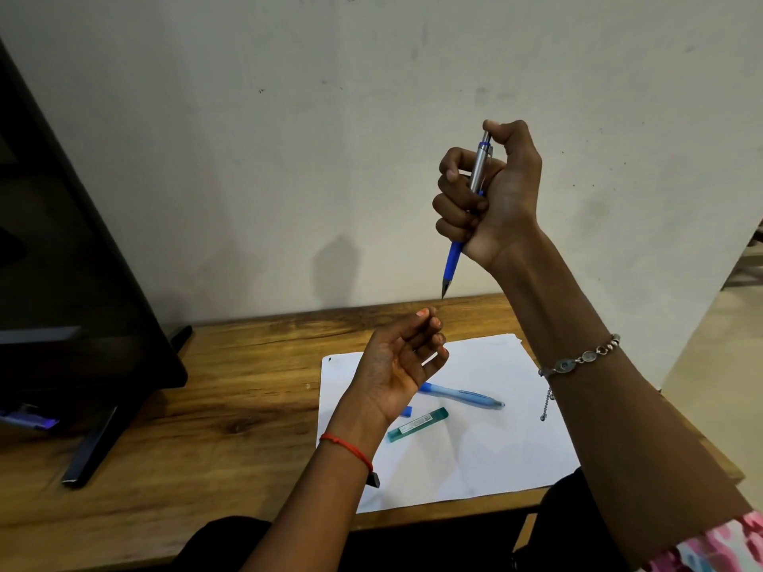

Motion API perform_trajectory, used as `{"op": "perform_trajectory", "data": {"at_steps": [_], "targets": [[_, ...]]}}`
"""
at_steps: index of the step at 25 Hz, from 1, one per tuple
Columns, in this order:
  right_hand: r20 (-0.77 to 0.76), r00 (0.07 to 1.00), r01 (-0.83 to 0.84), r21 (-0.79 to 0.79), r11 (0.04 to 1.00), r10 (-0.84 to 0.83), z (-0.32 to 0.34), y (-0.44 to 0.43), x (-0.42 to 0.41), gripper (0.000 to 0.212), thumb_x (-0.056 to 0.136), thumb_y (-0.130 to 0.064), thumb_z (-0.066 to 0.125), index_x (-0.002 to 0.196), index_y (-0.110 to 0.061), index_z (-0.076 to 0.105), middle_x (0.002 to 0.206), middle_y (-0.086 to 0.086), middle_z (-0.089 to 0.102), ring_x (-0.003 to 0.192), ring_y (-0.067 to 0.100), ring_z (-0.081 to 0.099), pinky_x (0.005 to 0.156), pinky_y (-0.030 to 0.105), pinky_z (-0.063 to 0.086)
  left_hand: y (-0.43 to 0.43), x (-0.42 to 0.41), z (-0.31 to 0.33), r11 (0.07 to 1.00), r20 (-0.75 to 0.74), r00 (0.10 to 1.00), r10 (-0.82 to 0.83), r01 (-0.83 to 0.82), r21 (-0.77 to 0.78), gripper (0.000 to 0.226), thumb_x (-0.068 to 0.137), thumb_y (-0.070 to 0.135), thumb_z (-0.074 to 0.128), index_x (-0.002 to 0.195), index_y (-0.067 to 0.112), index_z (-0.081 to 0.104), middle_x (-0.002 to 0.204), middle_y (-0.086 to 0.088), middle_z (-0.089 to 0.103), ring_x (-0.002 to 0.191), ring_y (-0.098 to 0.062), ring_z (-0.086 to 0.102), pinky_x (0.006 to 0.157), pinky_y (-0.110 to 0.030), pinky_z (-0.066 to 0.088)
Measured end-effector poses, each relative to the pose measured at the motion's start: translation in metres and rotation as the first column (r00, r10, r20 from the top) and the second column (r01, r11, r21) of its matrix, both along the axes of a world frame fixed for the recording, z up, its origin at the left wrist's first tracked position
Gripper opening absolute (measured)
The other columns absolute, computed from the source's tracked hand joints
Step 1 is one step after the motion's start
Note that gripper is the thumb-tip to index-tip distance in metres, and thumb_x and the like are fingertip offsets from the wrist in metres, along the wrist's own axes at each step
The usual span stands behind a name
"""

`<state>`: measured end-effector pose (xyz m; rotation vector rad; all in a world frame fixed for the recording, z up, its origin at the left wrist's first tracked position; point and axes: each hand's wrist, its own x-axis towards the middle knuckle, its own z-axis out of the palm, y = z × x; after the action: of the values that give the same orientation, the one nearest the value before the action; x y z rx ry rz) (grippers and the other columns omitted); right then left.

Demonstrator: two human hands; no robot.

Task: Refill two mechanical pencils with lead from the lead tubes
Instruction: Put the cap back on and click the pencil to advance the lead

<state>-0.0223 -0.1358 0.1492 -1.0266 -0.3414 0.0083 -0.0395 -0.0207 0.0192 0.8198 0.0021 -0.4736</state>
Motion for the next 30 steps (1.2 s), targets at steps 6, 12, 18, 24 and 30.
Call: {"op": "perform_trajectory", "data": {"at_steps": [6, 12, 18, 24, 30], "targets": [[0.001, 1.0, 0.022, 0.024, 0.999, -0.022, 0.0, -0.002, 0.001, 0.057, 0.09, -0.046, 0.024, 0.052, -0.009, 0.045, 0.033, -0.006, 0.022, 0.029, 0.008, 0.014, 0.037, 0.011, 0.016, 0.0, -0.001, 0.0, 1.0, 0.006, 1.0, -0.006, 0.006, 0.011, 0.009, 0.065, 0.016, 0.064, 0.068, 0.011, 0.071, 0.063, -0.001, 0.064, 0.055, -0.011, 0.057, 0.053, -0.02, 0.052], [0.006, 1.0, 0.027, 0.036, 0.999, -0.028, -0.001, -0.006, 0.001, 0.057, 0.089, -0.048, 0.023, 0.054, -0.008, 0.046, 0.033, -0.007, 0.021, 0.03, 0.008, 0.014, 0.037, 0.011, 0.016, -0.001, -0.001, 0.0, 0.999, 0.023, 1.0, -0.021, 0.02, 0.027, 0.01, 0.066, 0.017, 0.064, 0.072, 0.012, 0.07, 0.064, -0.001, 0.064, 0.055, -0.01, 0.057, 0.053, -0.02, 0.052], [0.002, 0.999, 0.047, 0.048, 0.998, -0.047, -0.001, -0.007, 0.003, 0.057, 0.089, -0.045, 0.023, 0.05, -0.009, 0.046, 0.032, -0.006, 0.022, 0.029, 0.008, 0.014, 0.037, 0.011, 0.016, 0.0, 0.0, 0.0, 0.998, 0.05, 0.997, -0.051, 0.049, 0.03, 0.015, 0.066, 0.02, 0.064, 0.076, 0.012, 0.07, 0.067, 0.0, 0.065, 0.057, -0.01, 0.058, 0.055, -0.02, 0.053], [-0.006, 0.999, 0.052, 0.063, 0.997, -0.052, -0.005, -0.009, 0.006, 0.06, 0.089, -0.046, 0.023, 0.048, -0.009, 0.048, 0.032, -0.005, 0.021, 0.03, 0.009, 0.014, 0.038, 0.012, 0.014, 0.0, -0.001, 0.0, 0.997, 0.075, 0.994, -0.074, 0.074, 0.011, 0.02, 0.067, 0.019, 0.062, 0.082, 0.009, 0.072, 0.072, -0.001, 0.069, 0.061, -0.011, 0.062, 0.058, -0.021, 0.055], [-0.006, 0.996, 0.094, 0.089, 0.992, -0.094, -0.008, -0.012, 0.01, 0.057, 0.088, -0.045, 0.024, 0.047, -0.01, 0.045, 0.033, -0.005, 0.022, 0.031, 0.009, 0.014, 0.04, 0.012, 0.013, 0.0, -0.002, 0.0, 0.997, 0.083, 0.994, -0.077, 0.078, -0.006, 0.02, 0.07, 0.018, 0.059, 0.079, 0.009, 0.074, 0.072, -0.002, 0.071, 0.063, -0.011, 0.064, 0.059, -0.022, 0.056]]}}
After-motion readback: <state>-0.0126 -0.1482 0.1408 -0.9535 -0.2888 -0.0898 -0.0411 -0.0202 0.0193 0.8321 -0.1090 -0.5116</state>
